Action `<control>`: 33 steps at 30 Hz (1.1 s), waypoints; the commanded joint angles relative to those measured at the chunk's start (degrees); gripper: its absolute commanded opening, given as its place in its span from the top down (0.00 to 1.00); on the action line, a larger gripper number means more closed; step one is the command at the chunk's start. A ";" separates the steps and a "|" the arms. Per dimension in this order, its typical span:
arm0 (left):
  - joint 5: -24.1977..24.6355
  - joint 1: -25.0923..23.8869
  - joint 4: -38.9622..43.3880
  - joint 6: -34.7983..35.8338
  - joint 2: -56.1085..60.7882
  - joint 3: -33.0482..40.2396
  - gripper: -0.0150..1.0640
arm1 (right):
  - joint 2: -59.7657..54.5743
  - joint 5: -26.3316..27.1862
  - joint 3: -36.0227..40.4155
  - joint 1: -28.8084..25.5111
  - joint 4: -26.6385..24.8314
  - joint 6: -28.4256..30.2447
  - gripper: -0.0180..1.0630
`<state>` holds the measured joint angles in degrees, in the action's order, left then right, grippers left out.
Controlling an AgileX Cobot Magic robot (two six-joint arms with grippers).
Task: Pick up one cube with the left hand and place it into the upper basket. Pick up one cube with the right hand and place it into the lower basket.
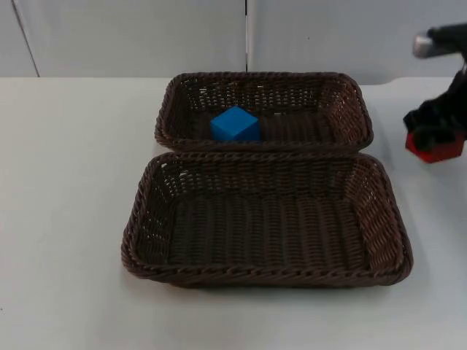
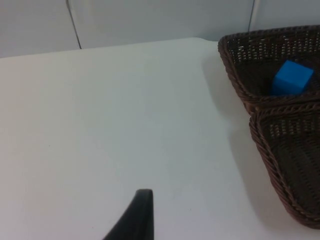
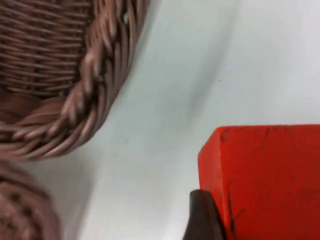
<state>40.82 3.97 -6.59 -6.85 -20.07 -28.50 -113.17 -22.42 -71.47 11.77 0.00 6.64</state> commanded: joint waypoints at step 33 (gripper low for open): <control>-0.62 -0.14 0.02 0.27 0.23 0.25 0.05 | 20.83 -13.40 -0.10 11.37 0.00 1.85 0.98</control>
<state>40.71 3.97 -6.59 -6.85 -20.07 -28.50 -93.14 -36.03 -71.47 22.71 0.00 7.92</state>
